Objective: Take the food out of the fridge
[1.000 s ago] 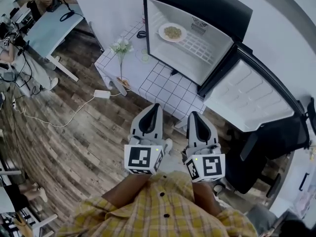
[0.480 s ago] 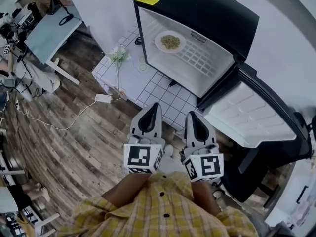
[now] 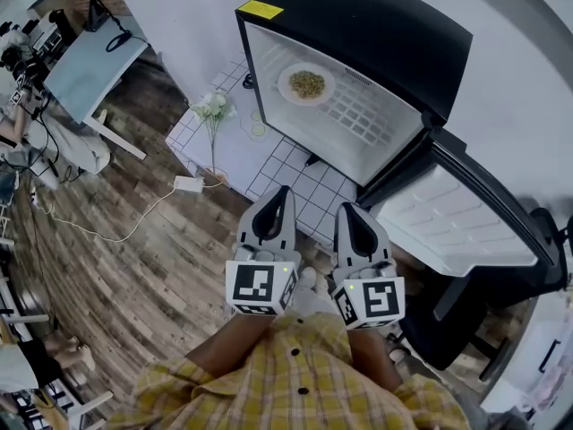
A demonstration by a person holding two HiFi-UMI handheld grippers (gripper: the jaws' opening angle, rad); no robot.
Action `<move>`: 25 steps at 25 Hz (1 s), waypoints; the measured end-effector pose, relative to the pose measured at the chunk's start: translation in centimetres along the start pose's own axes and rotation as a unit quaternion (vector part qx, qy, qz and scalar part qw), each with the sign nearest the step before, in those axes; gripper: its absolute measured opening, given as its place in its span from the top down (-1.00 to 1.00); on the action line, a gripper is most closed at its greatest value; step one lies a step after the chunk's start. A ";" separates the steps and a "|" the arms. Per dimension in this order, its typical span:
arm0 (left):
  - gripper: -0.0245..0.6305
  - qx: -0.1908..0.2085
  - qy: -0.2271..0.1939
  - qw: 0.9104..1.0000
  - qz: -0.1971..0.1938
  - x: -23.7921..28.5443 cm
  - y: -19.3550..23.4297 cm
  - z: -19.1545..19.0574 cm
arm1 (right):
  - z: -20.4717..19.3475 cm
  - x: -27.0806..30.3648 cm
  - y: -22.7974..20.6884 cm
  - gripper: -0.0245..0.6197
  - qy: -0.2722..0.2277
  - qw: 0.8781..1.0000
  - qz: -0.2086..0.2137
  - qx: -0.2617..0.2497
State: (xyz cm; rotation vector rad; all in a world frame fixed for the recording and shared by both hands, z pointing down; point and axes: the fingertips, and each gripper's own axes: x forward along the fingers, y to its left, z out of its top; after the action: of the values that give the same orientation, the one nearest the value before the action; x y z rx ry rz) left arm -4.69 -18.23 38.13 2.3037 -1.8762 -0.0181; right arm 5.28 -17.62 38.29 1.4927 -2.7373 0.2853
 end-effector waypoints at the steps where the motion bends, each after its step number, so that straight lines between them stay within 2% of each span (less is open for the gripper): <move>1: 0.91 0.000 -0.001 1.000 -0.003 0.3 0.1 0.1 | 0.1 0.2 -0.2 0.90 -0.001 1.000 -0.004 -0.001; 10: 0.91 0.014 0.002 0.999 -0.041 3.4 0.8 0.7 | 0.8 2.3 -0.5 0.90 -0.004 1.000 -0.031 -0.003; 25: 0.91 0.019 0.026 0.996 -0.080 9.9 4.5 0.2 | 0.5 6.0 -0.3 0.90 0.007 0.998 -0.061 -0.017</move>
State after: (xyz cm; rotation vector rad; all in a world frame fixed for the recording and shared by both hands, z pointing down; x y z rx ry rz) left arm -6.97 -28.79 39.57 2.4490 -1.6785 0.0558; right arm 2.31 -22.82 38.39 1.6334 -2.6118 0.2441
